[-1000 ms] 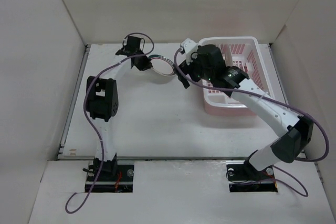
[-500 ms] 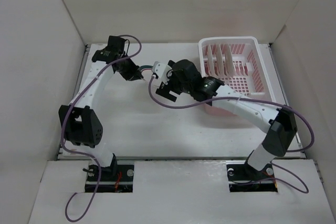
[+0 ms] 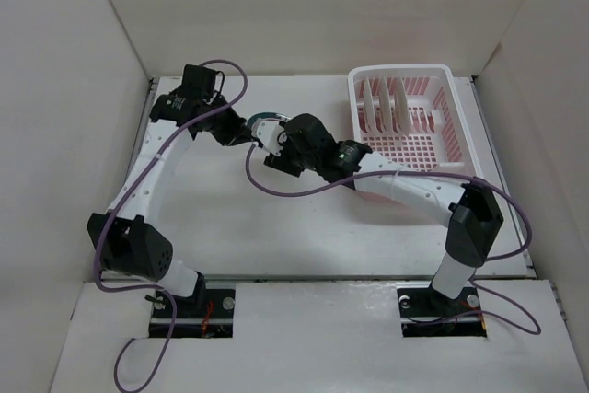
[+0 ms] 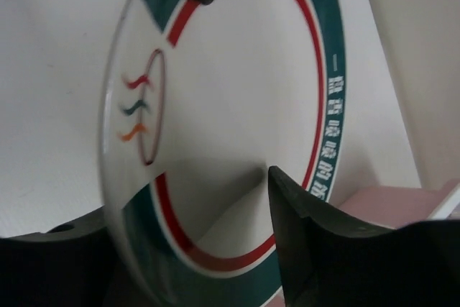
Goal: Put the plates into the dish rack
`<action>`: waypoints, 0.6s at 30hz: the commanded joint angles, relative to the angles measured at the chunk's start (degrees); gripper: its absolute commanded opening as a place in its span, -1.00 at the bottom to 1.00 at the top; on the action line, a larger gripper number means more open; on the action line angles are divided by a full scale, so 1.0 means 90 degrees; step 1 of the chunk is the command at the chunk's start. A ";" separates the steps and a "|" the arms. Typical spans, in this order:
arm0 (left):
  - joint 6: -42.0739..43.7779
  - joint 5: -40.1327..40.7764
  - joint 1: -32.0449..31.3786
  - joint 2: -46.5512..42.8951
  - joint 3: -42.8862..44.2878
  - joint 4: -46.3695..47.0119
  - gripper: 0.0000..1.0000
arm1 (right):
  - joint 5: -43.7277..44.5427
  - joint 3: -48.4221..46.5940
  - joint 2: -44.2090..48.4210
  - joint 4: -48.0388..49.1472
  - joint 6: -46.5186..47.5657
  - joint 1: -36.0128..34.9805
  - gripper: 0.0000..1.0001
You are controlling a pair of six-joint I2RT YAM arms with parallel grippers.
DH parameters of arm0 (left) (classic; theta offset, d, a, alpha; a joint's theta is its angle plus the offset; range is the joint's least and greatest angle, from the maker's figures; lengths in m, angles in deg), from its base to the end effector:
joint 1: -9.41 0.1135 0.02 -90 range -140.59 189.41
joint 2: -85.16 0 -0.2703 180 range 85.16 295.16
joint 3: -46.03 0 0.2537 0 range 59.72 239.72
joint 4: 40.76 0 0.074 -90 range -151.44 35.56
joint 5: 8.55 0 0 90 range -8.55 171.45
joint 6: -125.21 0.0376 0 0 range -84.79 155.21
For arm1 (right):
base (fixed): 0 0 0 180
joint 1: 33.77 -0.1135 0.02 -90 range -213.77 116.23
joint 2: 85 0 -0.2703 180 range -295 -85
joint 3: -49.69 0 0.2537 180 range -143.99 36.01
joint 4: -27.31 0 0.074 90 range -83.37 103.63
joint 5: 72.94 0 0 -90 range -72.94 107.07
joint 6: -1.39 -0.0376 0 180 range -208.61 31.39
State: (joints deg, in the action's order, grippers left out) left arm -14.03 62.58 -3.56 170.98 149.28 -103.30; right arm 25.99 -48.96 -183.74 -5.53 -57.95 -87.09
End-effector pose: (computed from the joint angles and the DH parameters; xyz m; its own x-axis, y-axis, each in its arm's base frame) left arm 0.3088 -0.0836 0.3814 -0.7801 -0.5558 -0.2872 -0.2391 0.6890 -0.6842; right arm 0.2484 0.3238 0.3198 0.0850 -0.7292 -0.6790 -0.7802 0.3752 -0.5006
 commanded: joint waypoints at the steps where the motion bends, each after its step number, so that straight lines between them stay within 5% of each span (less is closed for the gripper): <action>1: -0.0125 -0.0217 -0.0033 -0.0424 -0.0078 0.0048 -1.00 | 0.0297 -0.0412 -0.0054 0.0507 -0.0047 -0.0013 0.16; 2: -0.0125 -0.0159 -0.0033 -0.0424 -0.0078 0.0048 -1.00 | 0.0297 -0.0413 -0.0054 0.0508 -0.0047 -0.0013 0.04; 3: -0.0125 -0.0091 -0.0033 -0.0424 -0.0078 0.0048 -1.00 | 0.0239 -0.0413 -0.0054 0.0508 -0.0047 -0.0013 -0.32; 6: -0.0125 -0.0168 0.0054 -0.0424 -0.0019 0.0107 -1.00 | 0.0238 -0.0481 -0.0113 0.0508 -0.0105 -0.0013 -0.98; 11: -0.0125 -0.0714 0.0356 -0.0443 -0.0019 0.0993 -0.89 | 0.0296 -0.0539 -0.0045 0.0508 -0.0164 -0.0139 -1.00; 16: -0.0125 -0.0951 0.0493 -0.0638 0.0107 0.2244 0.98 | 0.0648 -0.0403 0.0403 0.0808 -0.0524 -0.0140 -1.00; 18: 0.0030 -0.0600 0.0494 -0.0736 0.0108 0.2645 0.98 | 0.1017 -0.0315 0.0589 0.0995 -0.0661 -0.0140 -1.00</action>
State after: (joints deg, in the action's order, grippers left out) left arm -15.89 56.83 0.52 168.58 148.14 -89.34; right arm 30.26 -50.71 -184.61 -4.48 -60.32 -88.64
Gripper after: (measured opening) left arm 0.982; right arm 0.165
